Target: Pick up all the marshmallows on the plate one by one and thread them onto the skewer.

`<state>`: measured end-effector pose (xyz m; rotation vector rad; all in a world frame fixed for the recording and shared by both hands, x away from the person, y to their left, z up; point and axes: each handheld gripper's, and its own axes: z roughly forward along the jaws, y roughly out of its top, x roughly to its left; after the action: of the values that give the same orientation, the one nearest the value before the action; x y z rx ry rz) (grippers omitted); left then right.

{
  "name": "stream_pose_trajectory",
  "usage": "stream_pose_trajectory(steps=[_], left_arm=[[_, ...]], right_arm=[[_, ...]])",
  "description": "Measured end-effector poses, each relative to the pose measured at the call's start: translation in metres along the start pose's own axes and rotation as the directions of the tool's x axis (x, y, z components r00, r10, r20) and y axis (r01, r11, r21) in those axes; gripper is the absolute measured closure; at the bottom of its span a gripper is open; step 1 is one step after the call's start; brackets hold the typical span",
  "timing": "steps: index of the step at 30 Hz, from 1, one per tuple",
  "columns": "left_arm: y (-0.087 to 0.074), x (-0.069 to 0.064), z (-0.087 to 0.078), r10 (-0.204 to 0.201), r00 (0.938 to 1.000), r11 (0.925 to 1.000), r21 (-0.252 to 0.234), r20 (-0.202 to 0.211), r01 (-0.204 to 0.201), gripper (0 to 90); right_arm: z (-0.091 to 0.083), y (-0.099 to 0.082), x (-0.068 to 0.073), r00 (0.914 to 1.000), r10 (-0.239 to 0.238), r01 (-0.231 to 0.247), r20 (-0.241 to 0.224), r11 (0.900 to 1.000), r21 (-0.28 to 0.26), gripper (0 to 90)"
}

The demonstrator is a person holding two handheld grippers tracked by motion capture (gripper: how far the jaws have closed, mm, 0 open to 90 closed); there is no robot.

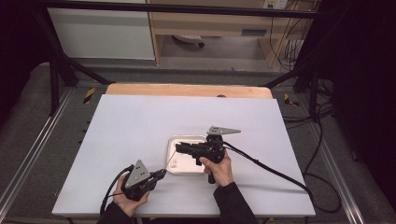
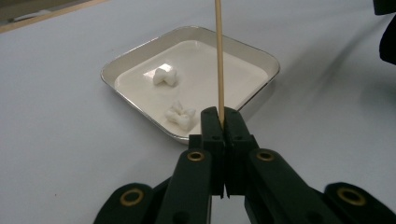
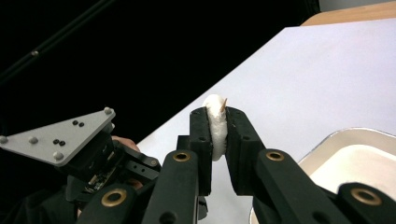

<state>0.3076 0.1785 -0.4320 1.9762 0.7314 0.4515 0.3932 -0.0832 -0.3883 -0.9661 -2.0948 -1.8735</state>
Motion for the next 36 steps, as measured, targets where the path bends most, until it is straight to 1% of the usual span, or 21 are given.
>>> stream_pose_trajectory(steps=[3,9,10,11,12,13,15,17,19,20,21,22,24,25,27,28,29,30,31,33,36], left_arm=[[0.0,0.001,0.0,-0.011,0.9999,0.9999,0.001,-0.008,0.011,89.2],[0.001,0.0,0.002,-0.008,1.0,1.0,-0.003,-0.004,0.008,89.2],[0.004,0.0,0.001,-0.022,0.9997,0.9993,-0.03,0.008,0.022,89.2],[0.007,-0.001,0.001,-0.022,0.9997,0.9991,-0.036,0.005,0.022,89.1],[0.01,-0.001,0.003,-0.02,0.9998,0.9992,-0.034,-0.004,0.02,89.2],[0.01,-0.001,0.005,-0.032,0.9995,0.9993,-0.021,-0.007,0.032,89.1],[0.007,0.002,0.008,-0.05,0.9987,0.9987,-0.01,0.002,0.05,89.1],[0.007,0.004,0.009,-0.042,0.9991,0.9989,-0.02,0.005,0.042,89.1],[0.008,0.005,0.011,-0.065,0.9975,0.997,-0.04,0.025,0.066,89.0],[0.01,0.005,0.011,-0.067,0.9975,0.9966,-0.046,0.021,0.068,89.0],[0.011,0.005,0.012,-0.065,0.9978,0.997,-0.043,0.012,0.065,89.0],[0.011,0.005,0.013,-0.07,0.9975,0.9968,-0.038,0.012,0.07,89.0],[0.009,0.005,0.015,-0.067,0.9977,0.9973,-0.028,0.011,0.068,89.0],[0.009,0.005,0.015,-0.073,0.9973,0.9969,-0.028,0.012,0.073,88.9],[0.009,0.005,0.015,-0.075,0.9971,0.9966,-0.035,0.013,0.075,88.9],[0.01,0.005,0.014,-0.077,0.9969,0.9962,-0.04,0.017,0.078,88.9],[0.009,0.005,0.014,-0.079,0.9967,0.996,-0.042,0.018,0.079,88.9],[0.009,0.006,0.013,-0.082,0.9964,0.9955,-0.046,0.022,0.082,88.9],[0.009,0.006,0.012,-0.079,0.9966,0.9957,-0.048,0.025,0.08,88.9],[0.009,0.006,0.012,-0.077,0.9967,0.9958,-0.047,0.024,0.078,88.9],[0.008,0.007,0.011,-0.079,0.9965,0.9956,-0.048,0.028,0.08,88.9]], right_arm=[[0.001,-0.001,0.0,1.0,0.007,-0.007,0.002,1.0,0.002,82.4],[0.002,-0.003,0.0,0.9999,0.009,-0.009,0.011,0.9999,0.005,82.4],[0.002,-0.003,0.0,0.9999,0.008,-0.009,0.011,0.9999,0.01,82.2],[0.007,-0.007,0.0,1.0,0.008,-0.007,-0.002,0.9981,0.061,82.0],[0.01,-0.01,0.001,1.0,0.008,-0.007,-0.002,0.9971,0.076,82.0],[0.015,-0.015,0.002,0.9998,0.009,-0.008,-0.015,0.9971,0.075,81.9],[0.018,-0.018,0.001,1.0,0.003,-0.003,-0.001,0.9969,0.079,81.6],[0.019,-0.02,-0.001,0.9999,0.01,-0.01,0.006,0.9965,0.083,81.4],[0.02,-0.021,-0.001,0.9999,0.012,-0.013,0.004,0.996,0.089,81.1],[0.022,-0.023,-0.001,0.9999,0.011,-0.011,0.0,0.9948,0.101,80.8],[0.025,-0.025,0.0,0.9999,0.011,-0.011,-0.002,0.9935,0.113,80.7],[0.027,-0.027,0.001,1.0,0.008,-0.008,0.0,0.9931,0.117,80.6],[0.029,-0.031,0.0,0.9999,0.01,-0.011,0.009,0.9926,0.12,80.3],[0.029,-0.031,-0.001,0.9999,0.009,-0.011,0.014,0.992,0.126,80.1],[0.029,-0.031,-0.001,0.9998,0.011,-0.013,0.016,0.992,0.126,79.2],[0.029,-0.029,-0.001,0.9998,0.004,-0.006,0.021,0.9927,0.12,78.3],[0.028,-0.028,-0.001,0.9997,0.003,-0.006,0.025,0.9931,0.118,74.7],[0.027,-0.027,0.0,0.9995,0.001,-0.004,0.033,0.9934,0.114,69.1],[0.026,-0.026,0.0,0.9988,-0.009,0.003,0.048,0.9938,0.111,64.9],[0.023,-0.024,0.001,0.9975,-0.031,0.024,0.063,0.9928,0.118,57.8],[0.02,-0.021,0.003,0.9923,-0.071,0.059,0.101,0.9908,0.122,45.9]])
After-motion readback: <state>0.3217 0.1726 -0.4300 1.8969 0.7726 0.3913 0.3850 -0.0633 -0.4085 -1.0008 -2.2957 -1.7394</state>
